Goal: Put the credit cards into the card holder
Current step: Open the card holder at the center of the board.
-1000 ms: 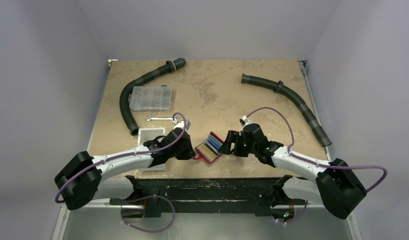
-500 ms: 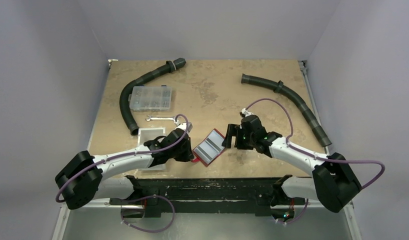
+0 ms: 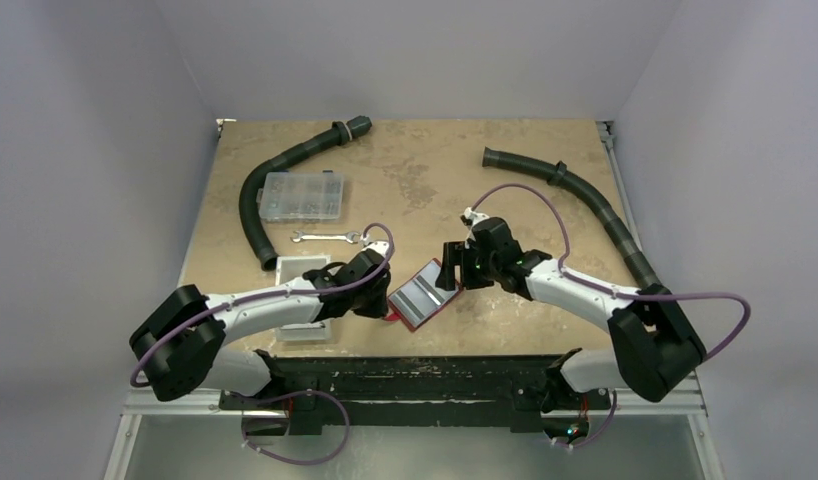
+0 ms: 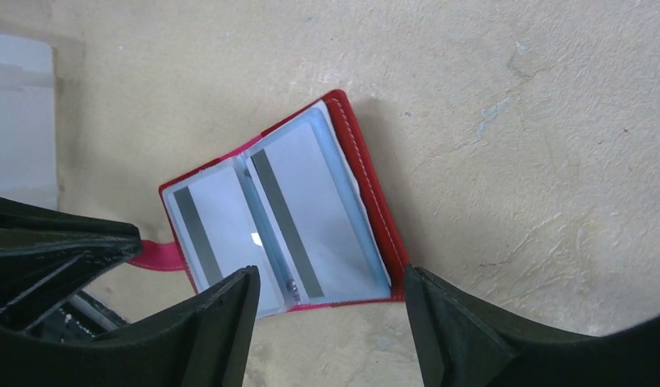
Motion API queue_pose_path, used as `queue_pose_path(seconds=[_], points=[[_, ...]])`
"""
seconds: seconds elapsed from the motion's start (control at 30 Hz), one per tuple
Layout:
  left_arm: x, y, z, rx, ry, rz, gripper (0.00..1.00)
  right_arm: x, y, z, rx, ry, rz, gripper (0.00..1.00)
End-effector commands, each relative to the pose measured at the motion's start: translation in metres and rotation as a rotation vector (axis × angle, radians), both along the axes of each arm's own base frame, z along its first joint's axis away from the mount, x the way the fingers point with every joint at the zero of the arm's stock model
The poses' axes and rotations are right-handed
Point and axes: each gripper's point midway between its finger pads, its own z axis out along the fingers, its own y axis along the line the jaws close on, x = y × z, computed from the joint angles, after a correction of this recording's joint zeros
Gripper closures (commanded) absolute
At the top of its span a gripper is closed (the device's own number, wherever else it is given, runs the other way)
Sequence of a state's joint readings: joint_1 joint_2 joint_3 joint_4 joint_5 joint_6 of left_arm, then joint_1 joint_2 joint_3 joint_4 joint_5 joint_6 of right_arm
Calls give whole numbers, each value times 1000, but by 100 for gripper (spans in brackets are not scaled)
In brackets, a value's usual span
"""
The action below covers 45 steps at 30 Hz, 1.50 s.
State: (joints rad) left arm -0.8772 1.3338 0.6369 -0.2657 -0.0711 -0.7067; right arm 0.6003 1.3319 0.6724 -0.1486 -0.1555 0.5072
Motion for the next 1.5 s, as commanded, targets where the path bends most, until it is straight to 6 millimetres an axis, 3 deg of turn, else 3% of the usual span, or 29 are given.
queue_pose_path(seconds=[0.0,0.27,0.43,0.53,0.63,0.9,1.03,1.23,1.47], points=[[27,11,5,107,-95,47,100,12,6,3,-12,-30,27,27],[44,6,-6,154,-114,78,100,-28,41,14,247,72,167,41],[43,1,-9,135,-101,76,100,-40,42,31,325,42,189,42],[44,2,-6,146,-104,78,100,-21,19,27,158,-21,108,22],[44,8,-4,166,-115,79,100,-8,2,21,37,-43,44,12],[43,9,-8,175,-118,54,100,4,10,-15,-20,-14,104,13],[42,6,-9,170,-112,44,100,7,15,-21,-28,9,114,22],[42,-2,-8,127,-111,36,100,-20,47,-6,183,65,217,26],[47,-8,-9,124,-113,26,100,-35,66,25,291,65,252,26]])
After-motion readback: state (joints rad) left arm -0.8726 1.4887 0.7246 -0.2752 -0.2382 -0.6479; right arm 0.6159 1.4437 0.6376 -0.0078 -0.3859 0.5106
